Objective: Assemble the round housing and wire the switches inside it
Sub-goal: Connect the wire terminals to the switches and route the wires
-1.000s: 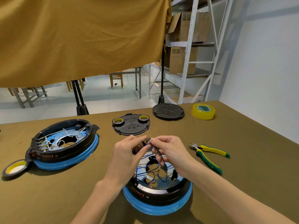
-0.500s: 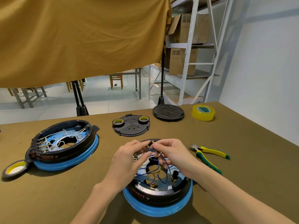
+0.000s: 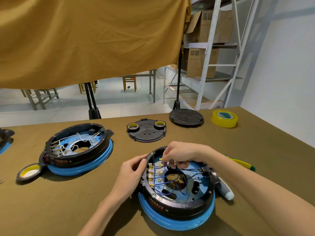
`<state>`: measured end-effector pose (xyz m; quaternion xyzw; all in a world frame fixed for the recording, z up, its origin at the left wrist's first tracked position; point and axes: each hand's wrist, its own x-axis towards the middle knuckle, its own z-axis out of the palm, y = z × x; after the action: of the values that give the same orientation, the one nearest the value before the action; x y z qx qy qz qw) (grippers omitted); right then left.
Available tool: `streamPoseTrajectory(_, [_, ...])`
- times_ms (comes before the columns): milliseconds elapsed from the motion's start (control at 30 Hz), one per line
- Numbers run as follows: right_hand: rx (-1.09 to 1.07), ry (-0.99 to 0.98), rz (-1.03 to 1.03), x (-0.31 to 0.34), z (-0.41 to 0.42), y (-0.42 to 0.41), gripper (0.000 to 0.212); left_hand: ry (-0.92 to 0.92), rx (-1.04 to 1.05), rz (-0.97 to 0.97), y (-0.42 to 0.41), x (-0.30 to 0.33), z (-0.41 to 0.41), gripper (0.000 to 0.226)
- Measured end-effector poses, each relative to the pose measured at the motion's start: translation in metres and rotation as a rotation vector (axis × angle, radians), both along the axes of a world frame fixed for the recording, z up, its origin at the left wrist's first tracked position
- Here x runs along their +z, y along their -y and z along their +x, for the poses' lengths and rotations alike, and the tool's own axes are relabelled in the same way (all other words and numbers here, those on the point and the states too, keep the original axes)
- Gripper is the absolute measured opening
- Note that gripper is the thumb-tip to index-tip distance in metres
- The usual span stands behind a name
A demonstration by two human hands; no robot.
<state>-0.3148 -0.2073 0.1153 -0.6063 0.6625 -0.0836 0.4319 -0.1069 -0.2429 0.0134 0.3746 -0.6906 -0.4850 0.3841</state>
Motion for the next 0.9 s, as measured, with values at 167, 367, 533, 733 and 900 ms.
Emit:
streamPoseTrajectory(167, [0.153,-0.141,-0.112,-0.004,0.012,0.012,0.024,-0.034,-0.039,0.01,-0.001,-0.001,-0.003,0.028])
streamPoseTrajectory(367, [0.156,-0.114,-0.127,-0.022,0.013,0.017,0.033,-0.045,-0.056,0.034,-0.001,-0.006,-0.004,0.028])
streamPoseTrajectory(533, [0.171,-0.097,-0.171,-0.028,0.015,0.014,0.029,-0.036,-0.034,0.025,0.002,-0.011,-0.005,0.029])
streamPoseTrajectory(733, [0.193,-0.094,-0.205,-0.027,0.014,0.012,0.032,0.008,-0.011,-0.019,0.002,-0.013,-0.005,0.04])
streamPoseTrajectory(900, [0.204,-0.104,-0.218,-0.029,0.014,0.009,0.029,0.001,-0.005,-0.027,0.001,-0.014,-0.006,0.041])
